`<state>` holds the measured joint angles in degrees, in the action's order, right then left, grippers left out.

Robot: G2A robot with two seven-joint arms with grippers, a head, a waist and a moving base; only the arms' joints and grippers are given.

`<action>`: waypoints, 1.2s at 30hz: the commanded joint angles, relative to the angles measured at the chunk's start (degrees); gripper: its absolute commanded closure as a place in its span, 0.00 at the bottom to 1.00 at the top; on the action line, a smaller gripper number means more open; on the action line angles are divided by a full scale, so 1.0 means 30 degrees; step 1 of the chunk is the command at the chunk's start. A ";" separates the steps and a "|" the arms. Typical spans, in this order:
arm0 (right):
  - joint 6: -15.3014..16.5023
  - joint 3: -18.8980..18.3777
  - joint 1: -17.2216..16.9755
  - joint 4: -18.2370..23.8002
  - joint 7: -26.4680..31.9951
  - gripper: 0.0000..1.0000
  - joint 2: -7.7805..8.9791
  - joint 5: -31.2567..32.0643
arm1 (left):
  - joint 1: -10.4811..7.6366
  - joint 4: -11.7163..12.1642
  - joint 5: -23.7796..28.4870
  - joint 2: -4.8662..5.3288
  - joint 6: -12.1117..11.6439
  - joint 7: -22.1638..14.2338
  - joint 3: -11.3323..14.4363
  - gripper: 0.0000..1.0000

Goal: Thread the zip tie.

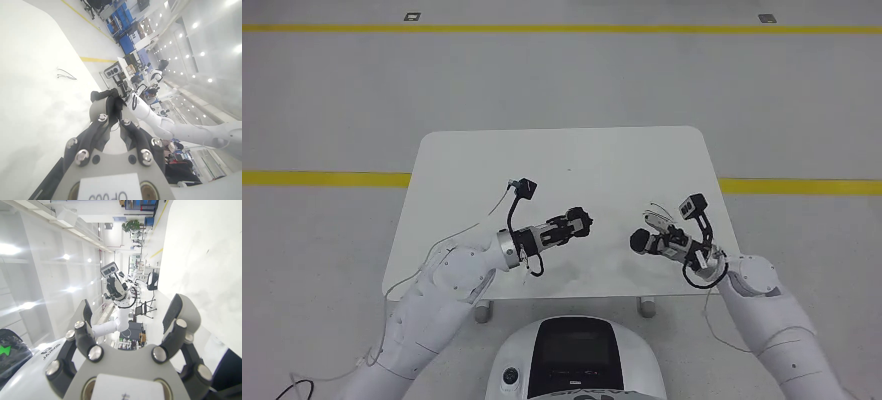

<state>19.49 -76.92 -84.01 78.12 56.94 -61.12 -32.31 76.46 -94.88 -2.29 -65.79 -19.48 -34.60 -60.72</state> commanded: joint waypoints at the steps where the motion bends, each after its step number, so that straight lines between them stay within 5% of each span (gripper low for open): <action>1: -0.0003 -0.0937 -0.0446 0.0529 -0.0388 0.00 0.0162 0.0731 | 0.0000 0.0000 0.0000 0.0000 0.0000 0.0000 0.0000 1.00; 6: -0.0446 -0.2642 -0.1087 0.2570 -0.1395 0.00 0.0650 0.5636 | 0.0000 0.0000 0.0000 0.0000 0.0000 0.0000 0.0000 1.00; 11: -0.2233 -0.2351 -0.0257 0.4315 -0.3155 0.00 0.0822 1.1383 | 0.0000 0.0000 0.0000 0.0000 0.0000 0.0000 0.0000 1.00; 29: -0.2507 -0.2171 0.0064 0.4240 -0.3577 0.00 0.0821 1.2262 | 0.0000 0.0000 0.0000 0.0000 0.0000 0.0000 0.0000 1.00; 36: -0.1927 -0.2365 0.3042 0.3100 -0.0259 0.00 0.1254 1.6011 | 0.0000 0.0000 0.0000 0.0000 0.0000 0.0000 0.0000 1.00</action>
<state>13.25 -84.16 -76.32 87.94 54.33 -57.48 14.62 76.46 -94.88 -2.29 -65.79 -19.48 -34.60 -60.72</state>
